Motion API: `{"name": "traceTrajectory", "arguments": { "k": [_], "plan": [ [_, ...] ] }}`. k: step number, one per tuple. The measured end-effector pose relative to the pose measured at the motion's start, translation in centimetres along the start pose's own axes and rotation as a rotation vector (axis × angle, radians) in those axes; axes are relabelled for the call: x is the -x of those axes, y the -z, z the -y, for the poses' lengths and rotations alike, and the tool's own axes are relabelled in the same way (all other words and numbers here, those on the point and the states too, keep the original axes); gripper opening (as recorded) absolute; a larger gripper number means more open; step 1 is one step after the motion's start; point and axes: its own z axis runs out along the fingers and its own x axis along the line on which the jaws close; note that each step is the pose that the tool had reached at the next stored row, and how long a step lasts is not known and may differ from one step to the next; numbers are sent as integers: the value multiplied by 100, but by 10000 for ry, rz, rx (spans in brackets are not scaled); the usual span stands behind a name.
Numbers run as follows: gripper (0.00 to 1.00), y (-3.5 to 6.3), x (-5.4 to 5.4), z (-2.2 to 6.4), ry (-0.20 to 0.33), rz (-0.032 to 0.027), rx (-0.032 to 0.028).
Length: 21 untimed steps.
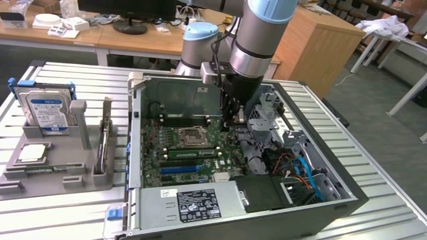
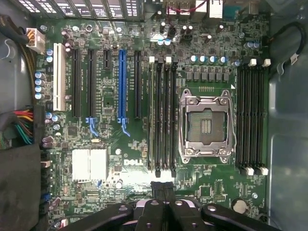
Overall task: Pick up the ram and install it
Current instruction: 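Press down the ram until it locks into place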
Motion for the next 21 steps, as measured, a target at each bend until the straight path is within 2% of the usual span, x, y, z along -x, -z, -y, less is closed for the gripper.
{"name": "traceTrajectory", "arguments": {
  "k": [21],
  "plan": [
    [11, -127, -7, -1, 0, -3, 0]
  ]
}}
